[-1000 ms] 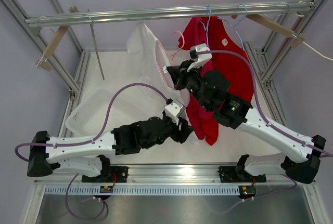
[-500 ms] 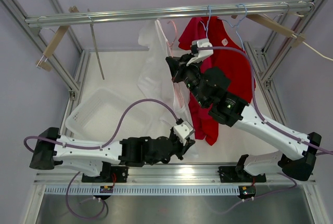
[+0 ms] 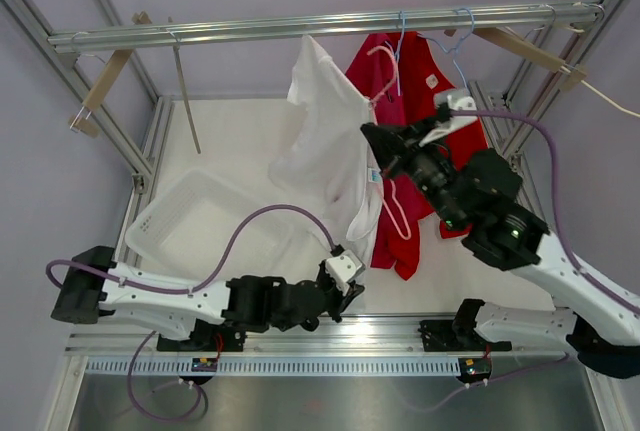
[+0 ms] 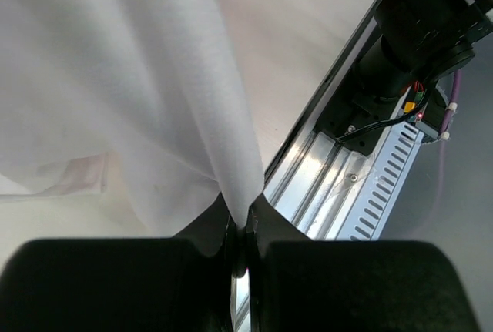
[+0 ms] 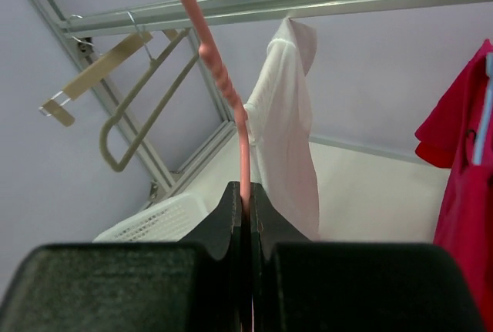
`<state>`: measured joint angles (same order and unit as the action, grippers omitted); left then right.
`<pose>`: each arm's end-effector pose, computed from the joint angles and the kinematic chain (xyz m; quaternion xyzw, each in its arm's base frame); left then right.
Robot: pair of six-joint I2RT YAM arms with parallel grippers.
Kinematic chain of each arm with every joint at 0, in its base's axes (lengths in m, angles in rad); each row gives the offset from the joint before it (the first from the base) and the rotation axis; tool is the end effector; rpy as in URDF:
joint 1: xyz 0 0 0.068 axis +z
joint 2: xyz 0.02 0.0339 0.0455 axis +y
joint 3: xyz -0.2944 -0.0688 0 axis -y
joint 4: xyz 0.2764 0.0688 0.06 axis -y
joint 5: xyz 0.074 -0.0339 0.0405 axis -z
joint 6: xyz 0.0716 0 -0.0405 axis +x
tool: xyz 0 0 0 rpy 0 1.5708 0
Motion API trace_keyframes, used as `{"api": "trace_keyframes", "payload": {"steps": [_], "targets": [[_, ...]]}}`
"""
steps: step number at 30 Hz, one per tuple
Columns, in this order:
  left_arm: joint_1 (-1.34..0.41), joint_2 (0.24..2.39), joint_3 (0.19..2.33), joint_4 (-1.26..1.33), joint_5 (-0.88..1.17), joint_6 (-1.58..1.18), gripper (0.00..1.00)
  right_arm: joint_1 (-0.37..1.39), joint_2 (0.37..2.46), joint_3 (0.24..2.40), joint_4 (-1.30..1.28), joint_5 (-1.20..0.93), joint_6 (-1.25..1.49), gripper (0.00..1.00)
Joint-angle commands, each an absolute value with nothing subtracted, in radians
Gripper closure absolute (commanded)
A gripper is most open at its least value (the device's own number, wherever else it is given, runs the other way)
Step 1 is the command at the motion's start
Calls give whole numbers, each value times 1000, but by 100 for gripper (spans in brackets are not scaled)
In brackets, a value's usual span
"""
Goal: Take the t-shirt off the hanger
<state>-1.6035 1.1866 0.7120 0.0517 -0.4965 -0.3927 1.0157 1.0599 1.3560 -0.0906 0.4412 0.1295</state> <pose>0.0240 -0.3088 0.2573 0.3536 0.7453 -0.3305 0.4586 0.1623 0.2038 0.5367 -0.1105 0.6289 0.2942 0.7111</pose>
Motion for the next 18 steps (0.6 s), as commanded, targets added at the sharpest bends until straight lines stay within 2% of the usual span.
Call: {"api": "trace_keyframes", "payload": {"steps": [1, 3, 6, 8, 11, 15, 18], "targets": [[-1621, 1074, 738, 20, -602, -371, 100, 1022, 869, 1304, -57, 352, 190, 100], [-1621, 997, 771, -26, -643, -324, 100, 1022, 822, 1273, -118, 333, 219, 100], [-1620, 912, 843, -74, -828, -241, 99, 1023, 755, 1269, -185, 267, 248, 100], [-1614, 884, 877, -40, -891, -149, 96, 1022, 724, 1269, -205, 191, 270, 100], [-1573, 879, 943, 47, -949, -16, 96, 1022, 693, 1255, -221, 98, 299, 100], [-1444, 916, 1008, 129, -882, 77, 96, 1022, 661, 1243, -251, 23, 330, 100], [-1292, 937, 1035, 146, -700, 63, 95, 1022, 627, 1243, -270, -55, 354, 100]]}}
